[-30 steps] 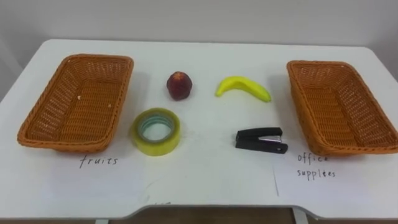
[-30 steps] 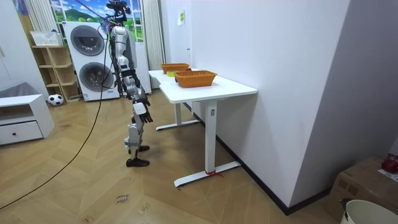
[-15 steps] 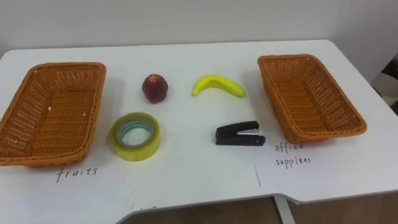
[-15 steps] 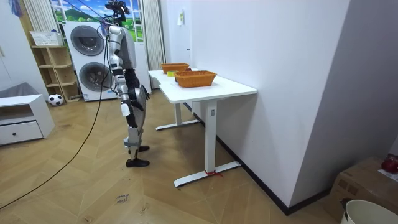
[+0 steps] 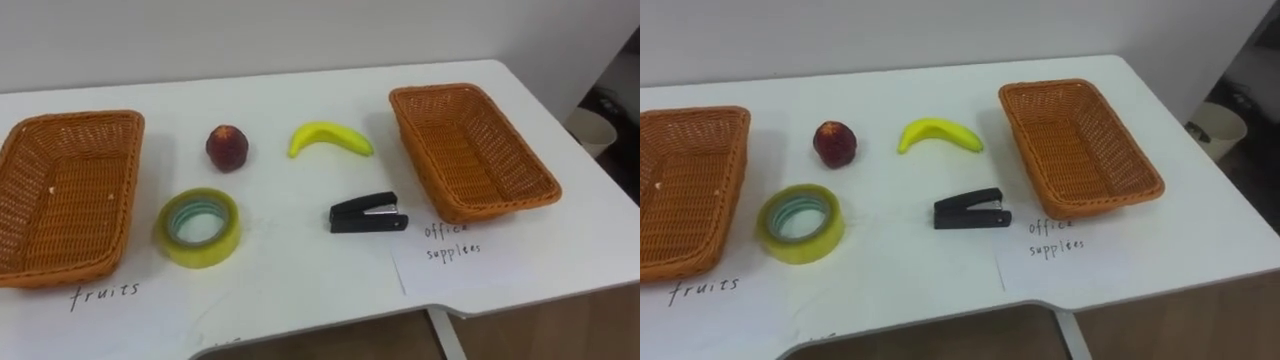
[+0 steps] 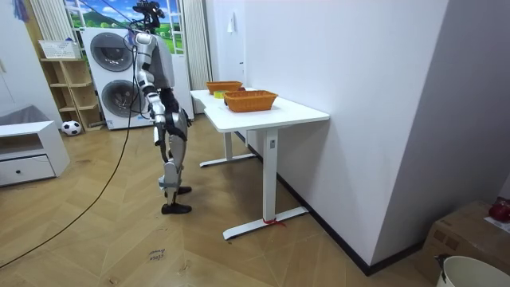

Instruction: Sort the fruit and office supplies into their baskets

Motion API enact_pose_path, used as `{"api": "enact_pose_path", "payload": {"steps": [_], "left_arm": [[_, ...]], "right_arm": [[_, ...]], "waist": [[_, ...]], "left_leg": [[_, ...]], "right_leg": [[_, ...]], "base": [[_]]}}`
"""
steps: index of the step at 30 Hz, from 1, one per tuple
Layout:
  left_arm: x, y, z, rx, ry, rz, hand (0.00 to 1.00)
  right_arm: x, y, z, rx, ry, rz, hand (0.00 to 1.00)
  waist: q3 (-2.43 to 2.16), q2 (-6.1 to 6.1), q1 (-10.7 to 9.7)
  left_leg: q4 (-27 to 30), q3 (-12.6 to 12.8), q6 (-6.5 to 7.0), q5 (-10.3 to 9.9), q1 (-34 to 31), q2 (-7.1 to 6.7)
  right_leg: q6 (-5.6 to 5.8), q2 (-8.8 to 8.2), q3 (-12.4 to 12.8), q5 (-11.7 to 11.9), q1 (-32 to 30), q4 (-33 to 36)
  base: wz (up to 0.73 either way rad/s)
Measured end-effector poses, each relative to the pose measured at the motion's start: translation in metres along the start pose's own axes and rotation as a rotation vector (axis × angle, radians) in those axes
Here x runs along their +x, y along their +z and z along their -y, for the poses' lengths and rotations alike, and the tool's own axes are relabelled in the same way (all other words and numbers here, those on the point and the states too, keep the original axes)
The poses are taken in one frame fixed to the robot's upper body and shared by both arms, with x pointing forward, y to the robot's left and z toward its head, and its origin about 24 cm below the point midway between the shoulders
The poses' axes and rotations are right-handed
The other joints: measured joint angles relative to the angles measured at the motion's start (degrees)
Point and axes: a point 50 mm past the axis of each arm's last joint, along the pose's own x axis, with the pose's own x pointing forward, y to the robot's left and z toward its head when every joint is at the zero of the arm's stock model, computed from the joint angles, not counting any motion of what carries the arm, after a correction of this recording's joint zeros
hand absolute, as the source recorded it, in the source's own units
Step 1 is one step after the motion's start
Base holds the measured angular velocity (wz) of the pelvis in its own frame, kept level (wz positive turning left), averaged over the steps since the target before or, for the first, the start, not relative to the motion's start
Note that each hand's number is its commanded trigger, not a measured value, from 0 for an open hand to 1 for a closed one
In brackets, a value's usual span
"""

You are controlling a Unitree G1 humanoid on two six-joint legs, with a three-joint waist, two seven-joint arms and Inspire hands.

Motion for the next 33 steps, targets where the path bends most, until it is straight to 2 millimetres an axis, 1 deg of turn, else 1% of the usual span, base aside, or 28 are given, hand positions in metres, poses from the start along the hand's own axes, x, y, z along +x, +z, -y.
{"api": "enact_pose_path", "payload": {"steps": [1,2,3,4,5,7,8,10,13,16,17,19,20,22,24,26,28,32,33], "left_arm": [[0.0,0.001,0.0,0.0,0.001,0.003,0.0],[0.0,0.001,-0.001,0.001,0.002,0.003,0.0],[0.0,0.002,-0.001,0.001,0.002,0.004,0.0],[0.0,0.005,0.0,0.001,-0.001,0.011,0.0],[0.0,0.006,0.0,0.0,-0.002,0.019,0.0],[0.0,0.011,0.0,-0.003,-0.002,0.042,0.0],[0.0,0.012,0.0,0.003,-0.002,0.047,0.0],[0.0,0.014,-0.001,0.015,-0.001,0.055,0.0],[0.001,0.013,-0.002,0.018,0.001,0.054,0.0],[0.0,0.012,-0.001,0.026,-0.005,0.051,0.0],[0.0,0.012,-0.001,0.026,-0.005,0.049,0.0],[0.0,0.012,-0.002,0.031,-0.005,0.051,0.0],[0.0,0.013,-0.002,0.035,-0.007,0.053,0.0],[0.001,0.014,-0.001,0.056,-0.021,0.055,0.0],[0.001,0.015,0.0,0.056,-0.026,0.058,0.0],[0.001,0.015,0.001,0.058,-0.029,0.059,0.0],[0.0,0.015,0.002,0.065,-0.032,0.06,0.0],[0.001,0.014,0.001,0.074,-0.027,0.057,0.0],[0.001,0.013,0.0,0.076,-0.026,0.053,0.0]], "right_arm": [[-0.001,0.007,-0.003,0.036,-0.015,0.018,0.0],[-0.002,0.011,-0.004,0.044,-0.02,0.03,0.0],[-0.004,0.018,-0.009,0.059,-0.024,0.059,0.0],[-0.008,0.027,-0.014,0.075,-0.026,0.093,0.0],[-0.01,0.031,-0.015,0.086,-0.027,0.11,0.0],[-0.018,0.049,-0.023,0.13,-0.026,0.185,0.0],[-0.021,0.053,-0.026,0.14,-0.023,0.206,0.0],[-0.031,0.07,-0.034,0.148,-0.018,0.3,0.0],[-0.034,0.081,-0.036,0.145,-0.042,0.374,0.0],[-0.042,0.091,-0.041,0.183,-0.043,0.407,0.0],[-0.043,0.094,-0.042,0.191,-0.04,0.416,0.0],[-0.05,0.105,-0.046,0.218,-0.021,0.457,0.0],[-0.051,0.109,-0.047,0.223,-0.016,0.469,0.0],[-0.063,0.12,-0.052,0.216,0.009,0.551,0.0],[-0.073,0.128,-0.058,0.209,0.035,0.622,0.0],[-0.082,0.135,-0.063,0.2,0.056,0.694,0.0],[-0.096,0.146,-0.067,0.208,0.093,0.778,0.0],[-0.11,0.158,-0.072,0.226,0.134,0.863,0.0],[-0.115,0.162,-0.073,0.228,0.147,0.892,0.0]], "waist": [[0.11,-0.01,-0.04],[0.1,-0.21,-0.04],[0.15,-0.15,-0.03],[0.06,-0.33,-0.27],[-0.06,-0.6,-0.32],[0.0,-0.61,-0.41],[0.01,-0.65,-0.54],[0.13,-0.53,-1.05],[0.27,-0.67,-1.04],[0.36,-0.48,-1.14],[0.34,-0.45,-1.19],[0.22,-0.17,-1.2],[0.13,-0.25,-1.08],[0.11,0.13,-0.97],[0.14,0.21,-0.84],[0.1,0.07,-0.78],[0.11,-0.08,-0.43],[0.22,-0.58,0.51],[0.3,-0.71,0.7]], "left_leg": [[0.0,0.02,0.0,0.0,-0.07,-0.01],[-0.05,0.03,0.0,0.0,-0.13,-0.01],[-0.12,0.04,0.0,-0.01,-0.34,0.01],[-0.13,0.04,0.0,-0.01,-0.77,0.03],[-0.12,0.04,0.0,-0.01,-0.94,0.04],[-0.11,0.12,0.0,0.0,-0.89,0.06],[-0.11,0.12,0.0,0.0,-0.89,0.06],[-0.1,0.1,0.0,0.0,-0.96,0.06],[-0.22,0.04,-0.02,-0.01,-0.96,0.16],[-0.34,0.04,-0.03,-0.02,-1.02,0.2],[-0.37,0.04,-0.03,-0.02,-1.02,0.21],[-0.41,0.03,-0.03,-0.01,-1.02,0.23],[-0.42,0.02,-0.03,-0.01,-1.0,0.23],[-0.44,0.09,-0.04,0.0,-1.03,0.23],[-0.45,0.25,-0.06,0.01,-1.14,0.26],[-0.4,0.3,-0.07,0.01,-1.28,0.3],[-0.41,0.31,-0.08,0.01,-1.14,0.35],[-0.41,0.29,-0.12,0.01,-1.11,0.41],[-0.4,0.21,-0.12,0.01,-1.15,0.41]], "right_leg": [[0.0,0.0,-0.03,0.0,-0.17,-0.01],[0.0,0.0,-0.07,0.0,-0.36,0.0],[0.0,0.01,-0.16,-0.01,-0.97,0.06],[0.0,0.03,-0.11,0.0,-1.21,0.2],[0.0,0.04,-0.11,0.0,-1.3,0.22],[0.0,0.14,0.21,0.0,-1.33,0.19],[0.0,0.16,0.38,0.0,-1.34,0.19],[0.0,0.2,0.43,0.0,-1.32,0.0],[0.0,0.3,0.45,0.0,-1.31,0.0],[0.0,0.34,0.43,0.0,-1.47,-0.02],[0.0,0.34,0.43,0.0,-1.49,-0.02],[0.0,0.35,0.4,0.0,-1.49,-0.02],[0.0,0.35,0.41,0.0,-1.49,-0.02],[0.0,0.35,0.37,0.0,-1.66,0.0],[0.0,0.39,0.37,0.0,-1.95,0.07],[0.0,0.42,0.4,0.0,-2.09,0.12],[0.0,0.48,0.41,0.0,-1.97,0.13],[0.0,0.53,0.39,0.0,-1.91,0.17],[0.0,0.53,0.36,0.0,-1.89,0.22]], "base": [[-0.05],[-0.08],[-0.08],[-0.06],[-0.04],[0.0],[0.0],[0.0],[0.0],[0.0],[0.0],[0.0],[0.0],[-0.02],[-0.05],[0.0],[0.0],[0.0],[0.0]]}}
